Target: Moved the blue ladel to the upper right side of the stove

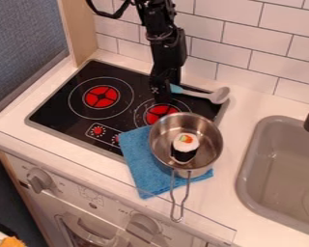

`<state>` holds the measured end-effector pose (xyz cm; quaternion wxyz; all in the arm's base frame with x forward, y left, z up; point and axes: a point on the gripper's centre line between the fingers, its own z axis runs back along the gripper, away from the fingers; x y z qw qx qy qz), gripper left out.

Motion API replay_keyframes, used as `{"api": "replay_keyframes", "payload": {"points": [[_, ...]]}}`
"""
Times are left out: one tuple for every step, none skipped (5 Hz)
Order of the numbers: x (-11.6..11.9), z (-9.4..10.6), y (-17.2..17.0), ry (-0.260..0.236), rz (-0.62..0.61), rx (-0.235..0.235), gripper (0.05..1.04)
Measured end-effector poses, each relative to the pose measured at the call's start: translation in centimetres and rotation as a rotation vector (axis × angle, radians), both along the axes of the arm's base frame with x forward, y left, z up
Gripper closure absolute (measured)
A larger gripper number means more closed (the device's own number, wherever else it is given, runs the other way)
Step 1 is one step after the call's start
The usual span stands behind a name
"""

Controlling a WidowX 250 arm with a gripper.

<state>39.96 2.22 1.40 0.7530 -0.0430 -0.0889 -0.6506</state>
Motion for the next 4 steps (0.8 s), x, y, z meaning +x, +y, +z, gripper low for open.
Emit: {"api": "replay_keyframes", "payload": {"points": [[0.1, 3.0, 0.3, -0.072, 0.010, 0.007, 0.083], [-0.4, 5.9, 0.7, -0.105, 0.035, 0.037, 0.083], [-1.5, 8.3, 0.6, -0.140, 0.044, 0.041, 0.083], [-3.2, 9.7, 0.7, -0.112, 0.077, 0.031, 0.083]]}}
